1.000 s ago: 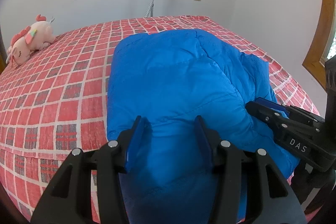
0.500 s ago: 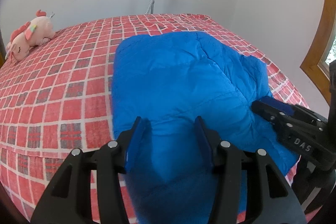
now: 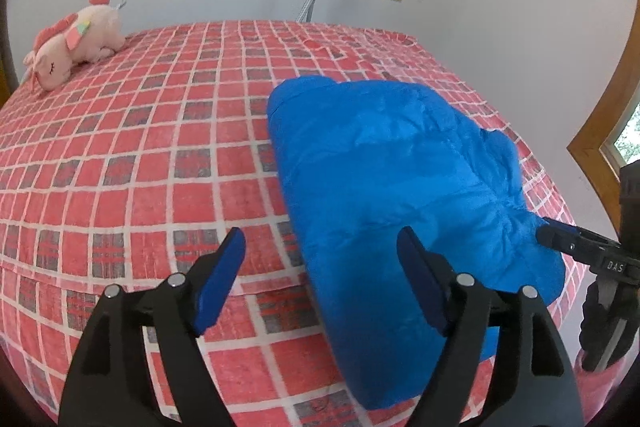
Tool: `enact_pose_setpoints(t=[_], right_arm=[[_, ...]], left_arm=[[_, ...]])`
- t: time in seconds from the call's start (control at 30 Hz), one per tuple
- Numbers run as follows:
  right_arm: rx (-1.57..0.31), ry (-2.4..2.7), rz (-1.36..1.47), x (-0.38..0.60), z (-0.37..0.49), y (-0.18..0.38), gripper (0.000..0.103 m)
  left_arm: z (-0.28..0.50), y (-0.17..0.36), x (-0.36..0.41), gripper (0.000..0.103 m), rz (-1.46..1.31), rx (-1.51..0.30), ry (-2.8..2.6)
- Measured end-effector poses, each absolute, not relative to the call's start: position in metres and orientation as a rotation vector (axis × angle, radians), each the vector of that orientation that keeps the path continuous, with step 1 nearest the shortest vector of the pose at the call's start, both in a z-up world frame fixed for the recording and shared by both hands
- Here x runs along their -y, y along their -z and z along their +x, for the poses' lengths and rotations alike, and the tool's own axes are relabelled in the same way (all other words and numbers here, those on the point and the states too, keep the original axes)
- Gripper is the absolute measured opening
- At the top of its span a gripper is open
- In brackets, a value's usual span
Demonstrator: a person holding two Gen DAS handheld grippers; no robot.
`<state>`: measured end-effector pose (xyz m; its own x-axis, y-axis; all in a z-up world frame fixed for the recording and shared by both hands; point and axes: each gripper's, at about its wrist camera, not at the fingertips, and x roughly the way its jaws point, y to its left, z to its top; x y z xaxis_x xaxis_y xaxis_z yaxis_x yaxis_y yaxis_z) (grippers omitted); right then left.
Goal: Fold large clothes
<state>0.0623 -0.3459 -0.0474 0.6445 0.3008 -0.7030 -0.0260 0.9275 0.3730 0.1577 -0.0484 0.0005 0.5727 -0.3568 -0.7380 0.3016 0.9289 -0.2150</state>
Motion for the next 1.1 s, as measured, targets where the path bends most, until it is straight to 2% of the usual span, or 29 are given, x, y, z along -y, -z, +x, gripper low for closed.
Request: enact_pose_setpoints(t=[0.23, 0.53, 0.57, 0.6, 0.63, 0.73, 0.8, 0.83, 0.9, 1.1], right_arm=[[-0.990, -0.224, 0.372, 0.345, 0.081, 0.077, 0.095], [-1.052, -0.326, 0.454, 0.345, 0.098, 0.108, 0.095], [-1.052, -0.339, 0.466, 0.346, 0.100, 0.110, 0.092], [-1.048, -0.357, 0.481, 0.347, 0.100, 0.112, 0.087], [-1.038, -0.390, 0.504, 0.348, 0.099, 0.112, 0.078], [-1.011, -0.416, 0.489, 0.349, 0.094, 0.107, 0.065], [-0.976, -0.409, 0.445, 0.345, 0.088, 0.098, 0.057], [-0.952, -0.408, 0.419, 0.343, 0.085, 0.093, 0.053], [-0.927, -0.411, 0.398, 0.342, 0.081, 0.087, 0.051], [-0.844, -0.400, 0.301, 0.330, 0.075, 0.064, 0.047]], left_arm=[[0.171, 0.027, 0.055, 0.084, -0.100, -0.988, 0.468], [0.185, 0.050, 0.079, 0.090, -0.144, -1.042, 0.565], [0.186, 0.052, 0.081, 0.090, -0.151, -1.040, 0.566], [0.186, 0.053, 0.083, 0.089, -0.157, -1.036, 0.567], [0.185, 0.052, 0.084, 0.086, -0.160, -1.028, 0.569], [0.180, 0.046, 0.083, 0.070, -0.173, -0.999, 0.579], [0.176, 0.041, 0.080, 0.055, -0.183, -0.968, 0.585], [0.174, 0.038, 0.079, 0.052, -0.191, -0.954, 0.587], [0.169, 0.032, 0.077, 0.044, -0.198, -0.925, 0.593], [0.160, 0.010, 0.074, 0.036, -0.193, -0.833, 0.607]])
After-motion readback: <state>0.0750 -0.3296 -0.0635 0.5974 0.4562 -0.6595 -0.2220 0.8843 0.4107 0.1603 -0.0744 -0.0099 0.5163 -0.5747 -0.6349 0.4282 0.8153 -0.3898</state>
